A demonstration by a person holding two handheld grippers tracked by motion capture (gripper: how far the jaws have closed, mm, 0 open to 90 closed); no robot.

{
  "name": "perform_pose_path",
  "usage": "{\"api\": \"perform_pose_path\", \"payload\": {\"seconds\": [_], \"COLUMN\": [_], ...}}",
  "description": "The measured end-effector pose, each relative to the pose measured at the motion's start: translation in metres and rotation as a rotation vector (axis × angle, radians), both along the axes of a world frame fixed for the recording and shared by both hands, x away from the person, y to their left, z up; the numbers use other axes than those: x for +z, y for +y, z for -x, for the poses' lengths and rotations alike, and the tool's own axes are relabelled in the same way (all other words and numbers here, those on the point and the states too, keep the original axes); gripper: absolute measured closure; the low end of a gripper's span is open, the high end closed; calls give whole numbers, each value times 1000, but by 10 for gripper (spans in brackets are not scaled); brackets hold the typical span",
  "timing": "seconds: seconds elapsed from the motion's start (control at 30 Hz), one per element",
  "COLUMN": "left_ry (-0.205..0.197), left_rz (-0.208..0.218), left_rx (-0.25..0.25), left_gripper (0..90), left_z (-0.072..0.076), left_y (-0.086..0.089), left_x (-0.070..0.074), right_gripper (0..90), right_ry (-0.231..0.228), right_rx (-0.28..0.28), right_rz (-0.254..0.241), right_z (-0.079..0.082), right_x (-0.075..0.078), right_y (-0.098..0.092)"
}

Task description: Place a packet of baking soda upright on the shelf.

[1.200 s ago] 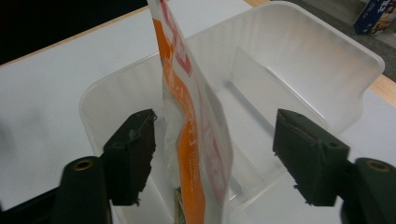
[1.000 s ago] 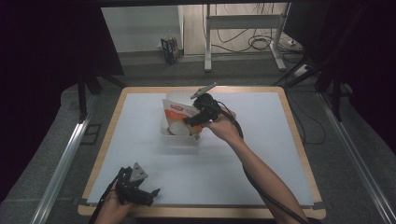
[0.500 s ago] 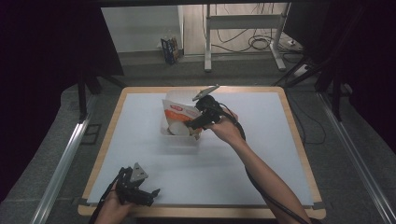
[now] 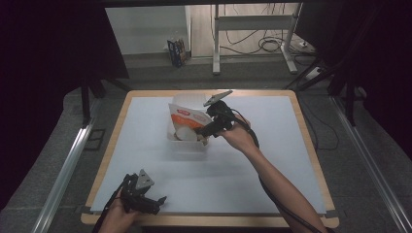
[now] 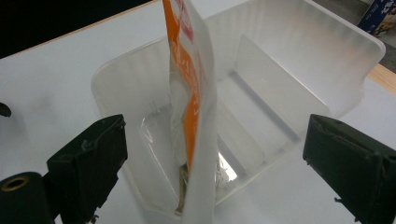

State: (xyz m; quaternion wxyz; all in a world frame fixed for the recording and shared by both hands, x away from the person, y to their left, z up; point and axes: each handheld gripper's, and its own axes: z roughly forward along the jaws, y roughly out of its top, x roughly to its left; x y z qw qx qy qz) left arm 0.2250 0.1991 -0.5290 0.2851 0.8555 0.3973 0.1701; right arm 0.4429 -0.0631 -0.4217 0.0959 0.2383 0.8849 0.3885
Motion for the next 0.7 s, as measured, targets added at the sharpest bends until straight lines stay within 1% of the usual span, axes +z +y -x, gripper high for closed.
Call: {"api": "perform_pose_path", "payload": {"seconds": [0.3, 0.7], "left_ry": [4, 3], "left_rz": [4, 4], "left_rx": [0, 0], "left_gripper": [0, 0], "left_z": [0, 0], "left_y": [0, 0], "left_x": [0, 0], "right_gripper": [62, 54], "right_ry": [4, -13], "right_rx": [9, 20], "right_rz": [-8, -6], "right_z": [6, 15], "right_x": [-3, -2], "right_y": [-6, -19]}}
